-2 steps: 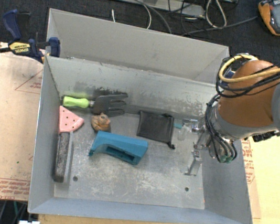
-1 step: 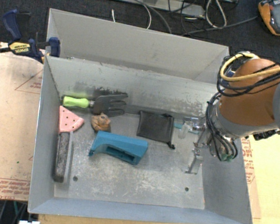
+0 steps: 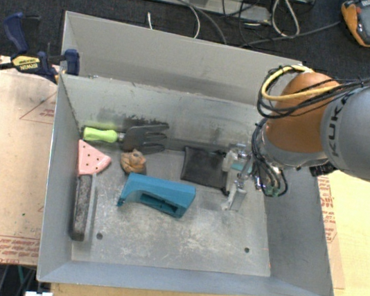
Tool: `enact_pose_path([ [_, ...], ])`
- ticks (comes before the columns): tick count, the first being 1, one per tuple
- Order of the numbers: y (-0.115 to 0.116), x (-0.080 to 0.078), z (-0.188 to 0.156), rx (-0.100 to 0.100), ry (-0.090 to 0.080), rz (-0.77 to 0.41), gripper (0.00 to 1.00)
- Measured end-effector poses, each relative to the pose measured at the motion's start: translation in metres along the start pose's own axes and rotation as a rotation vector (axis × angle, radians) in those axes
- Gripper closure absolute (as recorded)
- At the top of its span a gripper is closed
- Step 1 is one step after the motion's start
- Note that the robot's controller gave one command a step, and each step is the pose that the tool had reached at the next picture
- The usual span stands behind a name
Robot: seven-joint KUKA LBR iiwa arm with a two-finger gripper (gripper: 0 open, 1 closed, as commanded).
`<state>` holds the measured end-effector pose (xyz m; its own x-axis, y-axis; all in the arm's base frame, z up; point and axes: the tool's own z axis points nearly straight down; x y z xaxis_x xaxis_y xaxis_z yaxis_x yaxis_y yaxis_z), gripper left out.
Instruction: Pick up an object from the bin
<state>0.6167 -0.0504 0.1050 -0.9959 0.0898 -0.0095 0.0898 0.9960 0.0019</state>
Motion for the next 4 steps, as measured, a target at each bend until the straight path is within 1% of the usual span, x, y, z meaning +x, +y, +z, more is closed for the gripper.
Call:
enact_pose_path([
  [1, 0.029, -0.002, 0.003, -0.001, -0.001, 0.218, 0.00],
  [2, 0.029, 0.010, 0.005, 0.001, 0.006, 0.179, 0.00],
  [3, 0.027, -0.009, 0.036, -0.002, -0.003, 0.285, 0.00],
  [4, 0.034, -0.016, 0.034, -0.002, -0.005, 0.242, 1.00],
])
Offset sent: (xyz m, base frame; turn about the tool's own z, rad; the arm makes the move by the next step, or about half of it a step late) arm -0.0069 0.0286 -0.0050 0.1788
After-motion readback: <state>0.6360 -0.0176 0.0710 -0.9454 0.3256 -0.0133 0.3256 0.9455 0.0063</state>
